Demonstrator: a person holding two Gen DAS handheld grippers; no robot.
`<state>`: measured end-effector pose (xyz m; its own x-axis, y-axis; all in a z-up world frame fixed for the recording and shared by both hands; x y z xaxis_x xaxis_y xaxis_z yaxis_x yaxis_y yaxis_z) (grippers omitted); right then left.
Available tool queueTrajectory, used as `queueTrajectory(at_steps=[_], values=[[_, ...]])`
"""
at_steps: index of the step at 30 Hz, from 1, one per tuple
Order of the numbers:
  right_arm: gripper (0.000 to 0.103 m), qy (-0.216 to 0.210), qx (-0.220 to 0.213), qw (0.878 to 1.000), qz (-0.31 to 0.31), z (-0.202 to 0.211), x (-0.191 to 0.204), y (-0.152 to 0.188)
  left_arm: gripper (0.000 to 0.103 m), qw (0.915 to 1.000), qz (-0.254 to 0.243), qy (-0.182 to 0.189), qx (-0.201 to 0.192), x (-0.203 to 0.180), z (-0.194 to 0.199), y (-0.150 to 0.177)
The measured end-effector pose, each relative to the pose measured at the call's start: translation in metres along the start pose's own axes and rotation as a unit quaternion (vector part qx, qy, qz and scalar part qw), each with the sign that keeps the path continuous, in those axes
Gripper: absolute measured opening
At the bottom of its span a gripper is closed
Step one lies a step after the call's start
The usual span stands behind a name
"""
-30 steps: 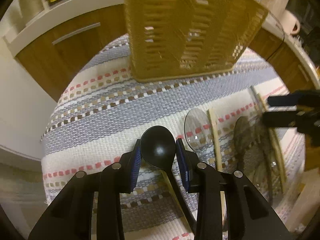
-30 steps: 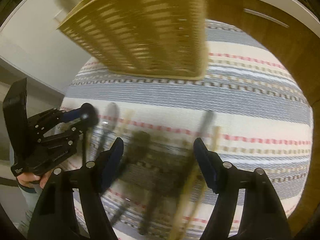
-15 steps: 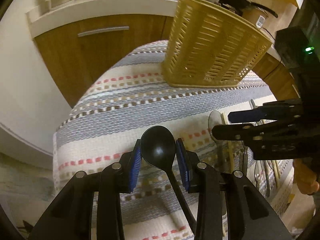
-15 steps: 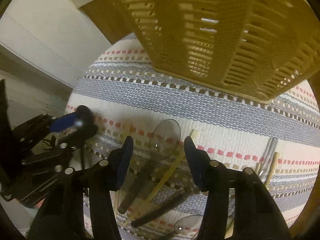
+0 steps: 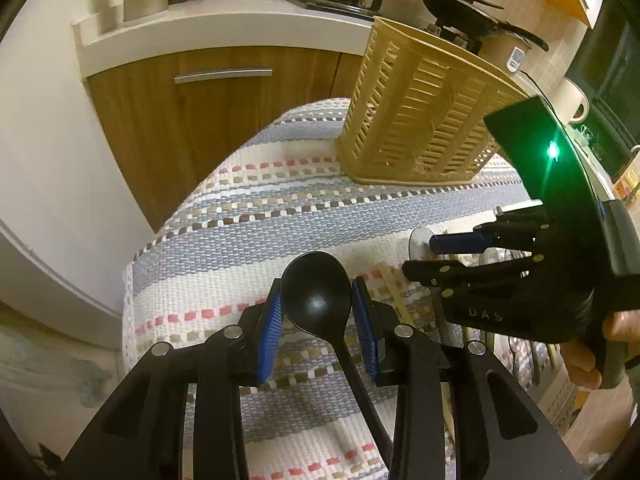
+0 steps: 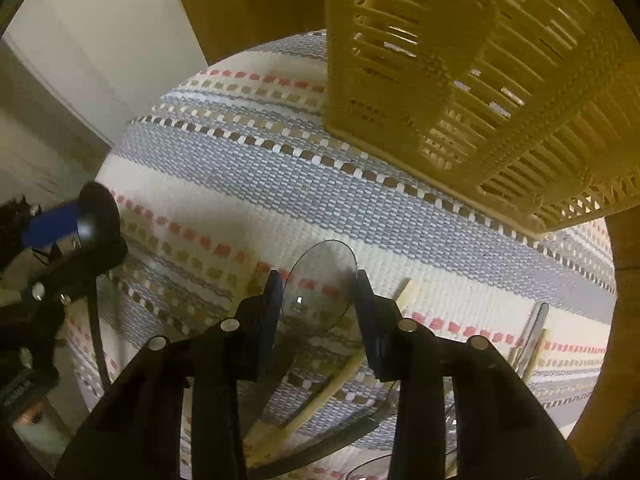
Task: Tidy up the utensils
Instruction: 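Lift both spoons and lower them into the beige caddy, opening both grippers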
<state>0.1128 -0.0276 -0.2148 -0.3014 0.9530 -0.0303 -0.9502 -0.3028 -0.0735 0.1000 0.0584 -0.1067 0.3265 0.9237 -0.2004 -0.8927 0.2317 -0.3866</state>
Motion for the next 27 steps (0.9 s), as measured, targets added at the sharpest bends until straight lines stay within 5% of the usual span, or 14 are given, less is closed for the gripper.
queueTrajectory(at_steps=[6,9,14,22,27], values=[[0.031,-0.008,-0.026,0.999,0.026,0.008,0.011,0.008,0.032,0.9996,-0.01,0.006,-0.024,-0.013,0.014,-0.005],[0.031,-0.028,-0.054,0.998,0.028,0.04,-0.022,0.037,0.032,0.9985,-0.017,0.009,-0.051,-0.021,0.03,-0.014],[0.031,-0.058,-0.146,0.987,0.024,0.102,-0.044,0.051,0.032,0.9937,-0.032,0.015,-0.106,-0.041,0.07,-0.037],[0.031,-0.057,-0.318,0.946,-0.011,0.241,-0.107,0.057,0.032,0.9764,-0.056,-0.011,-0.209,-0.078,0.138,-0.107],[0.031,0.007,-0.414,0.908,-0.061,0.306,-0.16,0.034,0.032,0.9566,-0.059,-0.07,-0.277,-0.094,0.159,-0.161]])
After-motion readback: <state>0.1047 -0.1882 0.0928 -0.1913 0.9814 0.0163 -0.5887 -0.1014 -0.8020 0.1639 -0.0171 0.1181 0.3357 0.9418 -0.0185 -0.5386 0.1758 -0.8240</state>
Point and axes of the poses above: each gripper's, at about its wrist camera, not at the fingertips, and z roughly against the way its jaws point, x to its left, y to its underside, the point moved 10 cm from there along -z, roughly the way its jaws point, and after that the axes turned 10 degrees about x, right-handed, at the moved point
